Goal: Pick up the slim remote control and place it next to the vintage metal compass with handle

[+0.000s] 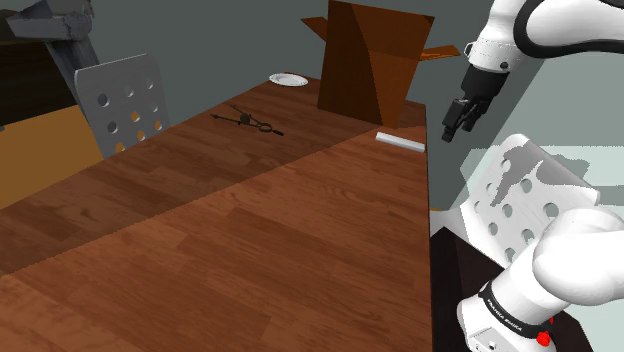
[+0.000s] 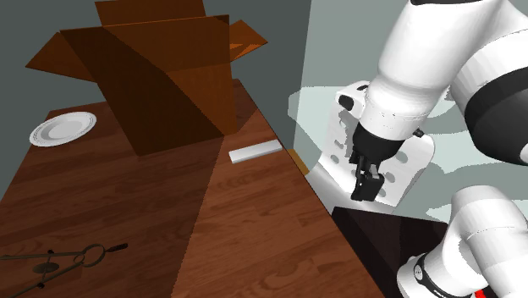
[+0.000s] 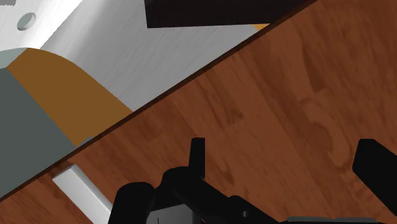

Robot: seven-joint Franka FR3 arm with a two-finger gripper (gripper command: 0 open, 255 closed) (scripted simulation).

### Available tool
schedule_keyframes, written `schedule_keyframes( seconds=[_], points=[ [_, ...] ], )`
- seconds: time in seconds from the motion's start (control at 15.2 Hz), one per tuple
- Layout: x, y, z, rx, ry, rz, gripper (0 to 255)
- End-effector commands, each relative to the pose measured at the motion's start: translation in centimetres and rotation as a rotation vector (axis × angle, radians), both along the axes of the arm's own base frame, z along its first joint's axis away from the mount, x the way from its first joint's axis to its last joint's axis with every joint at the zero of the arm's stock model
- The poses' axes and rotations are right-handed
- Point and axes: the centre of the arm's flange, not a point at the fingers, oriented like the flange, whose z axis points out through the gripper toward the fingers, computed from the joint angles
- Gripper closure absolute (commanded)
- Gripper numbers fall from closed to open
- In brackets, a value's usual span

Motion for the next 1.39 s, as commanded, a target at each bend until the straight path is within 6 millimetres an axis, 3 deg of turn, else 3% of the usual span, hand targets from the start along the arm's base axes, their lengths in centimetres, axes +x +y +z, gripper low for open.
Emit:
schedule_keyframes(
  seconds=[0.0, 1.32],
  points=[
    [0.0, 0.0, 0.0, 0.0, 0.0, 0.0, 0],
    [14.5, -19.4, -11.3, 0.042, 0.011, 0.234, 0]
  ],
)
